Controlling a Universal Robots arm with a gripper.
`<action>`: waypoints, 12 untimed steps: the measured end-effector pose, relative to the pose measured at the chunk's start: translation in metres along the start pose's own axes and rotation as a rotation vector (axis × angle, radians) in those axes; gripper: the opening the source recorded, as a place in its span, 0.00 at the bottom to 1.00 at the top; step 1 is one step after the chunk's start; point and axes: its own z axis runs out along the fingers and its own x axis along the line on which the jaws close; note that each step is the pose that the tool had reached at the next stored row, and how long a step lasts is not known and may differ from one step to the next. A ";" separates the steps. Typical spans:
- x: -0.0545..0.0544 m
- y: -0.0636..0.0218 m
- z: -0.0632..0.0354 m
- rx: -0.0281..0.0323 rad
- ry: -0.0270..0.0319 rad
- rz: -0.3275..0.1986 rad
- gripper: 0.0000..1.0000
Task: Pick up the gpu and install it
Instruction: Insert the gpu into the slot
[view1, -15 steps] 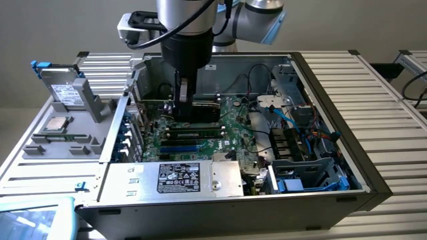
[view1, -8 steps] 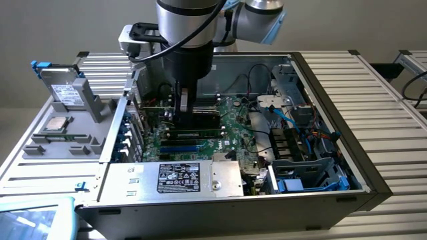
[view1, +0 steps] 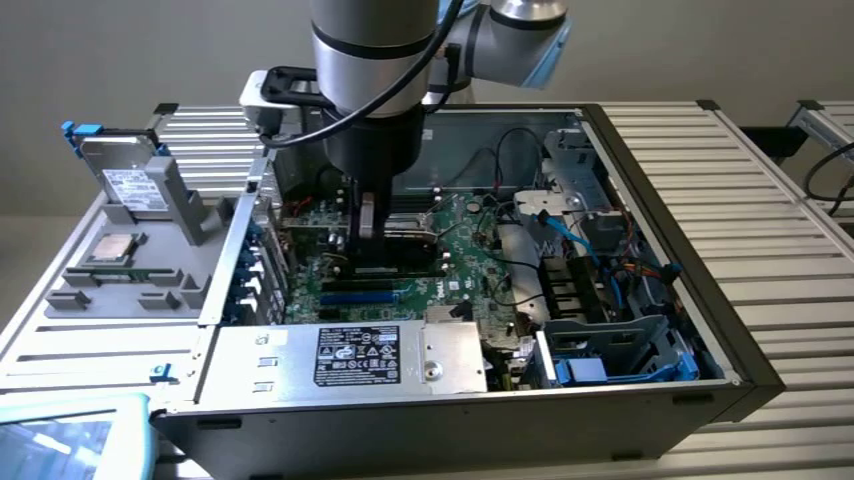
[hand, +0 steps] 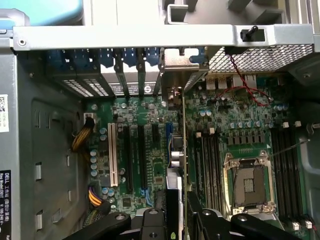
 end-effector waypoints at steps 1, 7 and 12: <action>0.000 0.0007 0.0018 0.0000 -0.0003 0.000 0.28; 0.002 0.0052 0.0117 -0.0011 -0.0018 0.000 0.28; 0.002 0.0051 0.0134 -0.0017 -0.0023 0.000 0.28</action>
